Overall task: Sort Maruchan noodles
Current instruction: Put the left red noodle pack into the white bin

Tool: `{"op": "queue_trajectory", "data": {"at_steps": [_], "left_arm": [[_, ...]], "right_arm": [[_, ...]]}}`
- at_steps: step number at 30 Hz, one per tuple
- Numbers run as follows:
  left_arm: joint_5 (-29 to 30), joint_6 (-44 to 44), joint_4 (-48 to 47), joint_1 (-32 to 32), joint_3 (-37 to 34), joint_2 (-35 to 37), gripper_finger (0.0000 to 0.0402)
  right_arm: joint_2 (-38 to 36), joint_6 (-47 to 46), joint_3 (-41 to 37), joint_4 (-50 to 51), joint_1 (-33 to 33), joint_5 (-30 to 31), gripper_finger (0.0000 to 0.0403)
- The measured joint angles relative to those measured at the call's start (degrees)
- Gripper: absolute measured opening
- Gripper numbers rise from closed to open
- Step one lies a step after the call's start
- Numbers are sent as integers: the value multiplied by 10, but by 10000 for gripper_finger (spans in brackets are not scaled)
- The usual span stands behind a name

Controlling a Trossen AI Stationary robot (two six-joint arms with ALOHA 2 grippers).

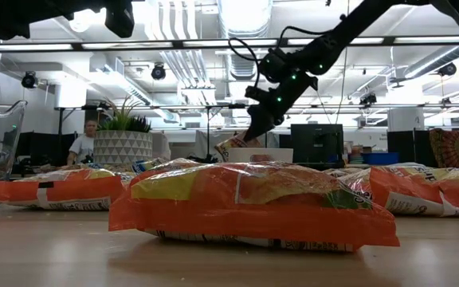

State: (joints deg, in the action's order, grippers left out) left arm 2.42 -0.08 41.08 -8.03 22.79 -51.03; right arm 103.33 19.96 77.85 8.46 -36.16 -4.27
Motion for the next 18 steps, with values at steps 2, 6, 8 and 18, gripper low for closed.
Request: {"op": "queue_trajectory", "data": {"at_steps": [2,6,8,18], "left_arm": [[0,0,0,0,0,0,39],[0,0,0,0,0,0,39],[0,0,0,0,0,0,39],[0,0,0,0,0,0,39]], "right_arm": [[0,0,4,3,0,0,106],[0,-1,5,3,0,0,89],[0,0,5,5,0,0,77],[0,1,5,27,0,-1,35]]}}
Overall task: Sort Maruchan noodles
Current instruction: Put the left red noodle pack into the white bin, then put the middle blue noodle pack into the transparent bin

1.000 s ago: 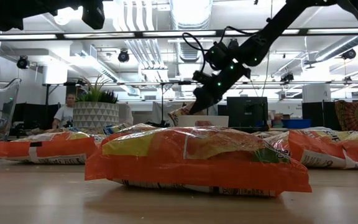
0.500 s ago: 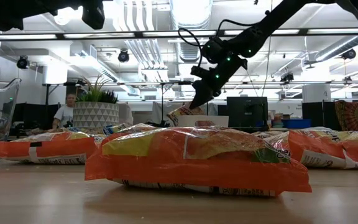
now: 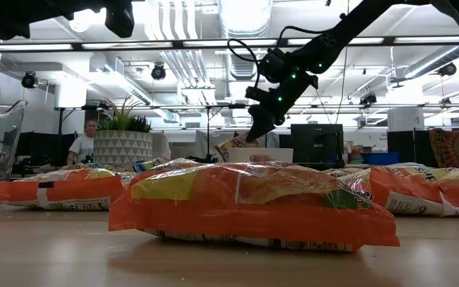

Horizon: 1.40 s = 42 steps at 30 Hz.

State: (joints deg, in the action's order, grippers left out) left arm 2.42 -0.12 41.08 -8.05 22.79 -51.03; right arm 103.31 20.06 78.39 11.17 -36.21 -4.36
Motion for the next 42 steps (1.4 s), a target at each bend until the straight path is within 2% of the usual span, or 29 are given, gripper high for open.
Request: {"op": "queue_trajectory", "data": {"at_steps": [5,10,21,34,42], "left_arm": [[0,0,0,0,0,0,39],[0,-3,0,0,0,0,39],[0,-5,0,0,0,0,39],[0,-5,-4,0,0,0,39],[0,-5,-12,0,0,0,39]], "right_arm": [[0,-18,0,8,0,0,37],[0,-31,0,14,0,3,57],[-21,-25,0,34,0,56,92],[-99,-47,-2,129,18,51,50],[-164,-82,-66,121,78,28,33]]}}
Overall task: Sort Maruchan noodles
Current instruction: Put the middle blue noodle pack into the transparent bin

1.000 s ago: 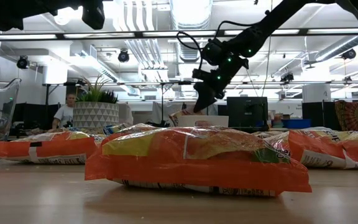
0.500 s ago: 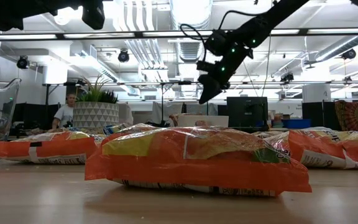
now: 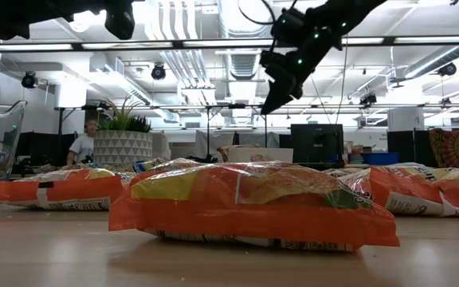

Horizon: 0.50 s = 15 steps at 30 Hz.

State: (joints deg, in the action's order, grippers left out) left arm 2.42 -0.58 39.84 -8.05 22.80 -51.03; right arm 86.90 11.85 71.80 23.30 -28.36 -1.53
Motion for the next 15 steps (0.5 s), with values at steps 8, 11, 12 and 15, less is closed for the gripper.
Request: {"op": "queue_trajectory", "data": {"at_steps": [8,11,12,15], "left_arm": [[0,-6,-5,0,0,0,39],[0,-10,-8,0,0,0,39],[0,-12,-9,0,0,0,39],[0,-15,-9,0,0,0,39]], "right_arm": [[-78,-22,-131,-115,85,-4,33],[-119,-30,-191,-171,109,-11,33],[-134,-33,-210,-190,114,-20,33],[-181,-45,-267,-249,124,-61,34]]}}
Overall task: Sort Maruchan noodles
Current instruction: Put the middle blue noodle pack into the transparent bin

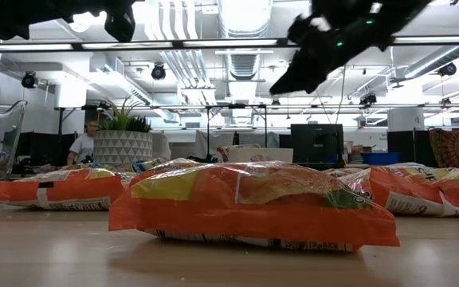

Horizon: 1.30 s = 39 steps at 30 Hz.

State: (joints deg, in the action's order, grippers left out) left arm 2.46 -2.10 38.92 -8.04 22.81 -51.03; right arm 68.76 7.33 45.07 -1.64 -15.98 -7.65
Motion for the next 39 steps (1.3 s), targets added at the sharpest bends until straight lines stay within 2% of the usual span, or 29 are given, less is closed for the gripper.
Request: {"op": "queue_trajectory", "data": {"at_steps": [3,14,18,23,28,31,35,39], "left_arm": [[0,-7,0,0,0,0,39],[2,-54,3,0,0,-17,39],[25,-78,26,0,0,-56,39],[31,-110,62,0,7,-116,39],[31,-141,63,0,32,-162,39],[30,-154,59,0,45,-181,39],[30,-221,-8,0,75,-189,39],[35,-315,-191,-13,129,-191,39]], "right_arm": [[-46,-14,-53,-59,1,-33,34],[-164,-50,-204,-220,2,-46,34],[-179,-54,-242,-258,3,-52,34],[-181,-57,-296,-356,4,-92,34],[-181,-65,-346,-442,4,-94,34],[-181,-68,-360,-458,4,-93,34],[-181,-76,-358,-462,3,-91,34],[-180,-82,-349,-463,3,-90,34]]}}
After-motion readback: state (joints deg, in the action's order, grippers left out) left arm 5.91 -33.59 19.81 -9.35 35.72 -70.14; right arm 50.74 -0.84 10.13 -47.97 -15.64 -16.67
